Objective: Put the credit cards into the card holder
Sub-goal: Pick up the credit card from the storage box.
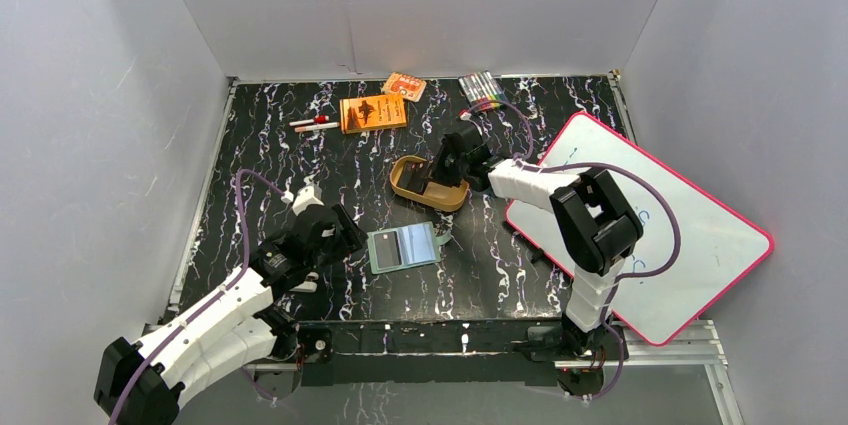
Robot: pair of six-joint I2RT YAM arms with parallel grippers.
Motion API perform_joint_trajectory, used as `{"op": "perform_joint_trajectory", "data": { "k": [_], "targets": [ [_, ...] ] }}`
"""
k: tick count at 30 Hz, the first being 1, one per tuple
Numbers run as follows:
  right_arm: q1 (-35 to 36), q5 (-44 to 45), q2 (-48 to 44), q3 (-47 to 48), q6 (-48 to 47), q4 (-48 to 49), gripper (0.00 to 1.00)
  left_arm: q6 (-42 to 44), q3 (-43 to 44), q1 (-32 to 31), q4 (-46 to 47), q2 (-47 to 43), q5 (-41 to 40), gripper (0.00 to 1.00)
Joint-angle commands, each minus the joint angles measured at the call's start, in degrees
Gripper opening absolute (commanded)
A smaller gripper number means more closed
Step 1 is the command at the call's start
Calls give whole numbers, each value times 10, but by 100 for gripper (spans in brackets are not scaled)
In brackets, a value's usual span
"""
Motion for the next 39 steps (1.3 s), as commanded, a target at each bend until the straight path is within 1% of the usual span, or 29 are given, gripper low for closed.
{"op": "perform_joint_trajectory", "data": {
  "k": [1, 6, 11, 15, 18, 22, 25, 28, 31, 35, 36, 37, 38, 39],
  "targets": [
    [-1, -5, -22, -4, 4, 4, 0, -2, -2, 0, 2, -4, -6, 60],
    [-2, -3, -75, -26, 37, 29, 0, -3, 1, -1, -3, -9, -12, 60],
    [-3, 2, -111, -23, 96, 17, 0, -2, 7, -1, -4, -13, -23, 60],
    [-10, -25, -125, -24, 143, 15, 0, 1, 18, -1, -8, -9, -29, 60],
    [-25, -54, -140, -40, 211, 20, 0, 1, 28, -1, -14, -9, -34, 60],
    [-41, -80, -173, -88, 324, 62, 0, -2, 41, -1, -23, -11, -45, 60],
    [-44, -78, -182, -85, 364, 52, 0, -7, 50, -1, -25, -11, -51, 59],
    [-48, -95, -182, -90, 395, 69, 0, -16, 50, -1, -25, -9, -54, 59],
    [-53, -137, -168, -86, 406, 99, 0, -23, 48, -1, -22, -4, -51, 59],
    [-55, -141, -164, -79, 396, 108, 0, -25, 48, -1, -22, 2, -49, 59],
    [-56, -142, -166, -73, 378, 102, 0, -25, 47, -1, -22, 2, -50, 59],
    [-56, -144, -166, -58, 337, 97, 0, -25, 46, -1, -22, 2, -50, 59],
    [-57, -158, -163, -36, 280, 79, 0, -24, 45, -1, -22, 1, -51, 59],
    [-57, -175, -161, -6, 204, 35, 0, -21, 44, -1, -21, -1, -52, 59]
  ]
}}
